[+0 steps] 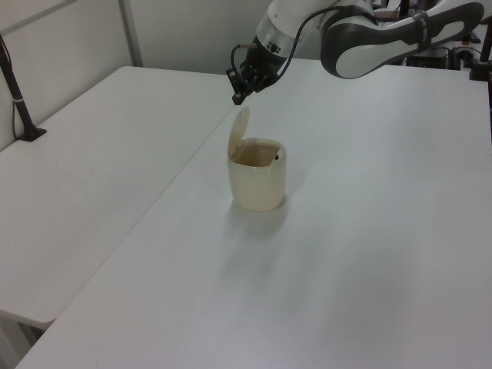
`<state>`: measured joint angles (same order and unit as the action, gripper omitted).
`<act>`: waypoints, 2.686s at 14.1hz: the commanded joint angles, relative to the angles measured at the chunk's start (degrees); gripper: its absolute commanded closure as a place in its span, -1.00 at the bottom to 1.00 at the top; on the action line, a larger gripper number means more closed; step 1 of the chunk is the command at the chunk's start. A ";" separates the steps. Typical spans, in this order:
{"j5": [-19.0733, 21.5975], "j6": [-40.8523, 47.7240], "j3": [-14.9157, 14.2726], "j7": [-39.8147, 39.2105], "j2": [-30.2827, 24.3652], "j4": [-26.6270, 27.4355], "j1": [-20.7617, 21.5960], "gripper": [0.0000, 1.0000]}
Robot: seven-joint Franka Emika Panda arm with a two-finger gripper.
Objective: Close the trash bin
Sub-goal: 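Move the gripper down toward the open lid of the cream bin, then push the raised lid down onto the bin rim with the gripper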
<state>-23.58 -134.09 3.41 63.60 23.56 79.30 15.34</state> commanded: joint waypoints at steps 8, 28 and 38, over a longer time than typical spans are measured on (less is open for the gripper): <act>-1.82 -0.12 -1.48 13.66 3.07 -0.64 0.22 1.00; -1.82 3.04 -0.51 5.31 3.59 2.26 1.80 1.00; -2.78 3.04 1.50 0.30 4.04 6.04 3.56 1.00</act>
<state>-25.48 -132.24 3.55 66.30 28.83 82.84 18.75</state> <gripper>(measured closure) 0.991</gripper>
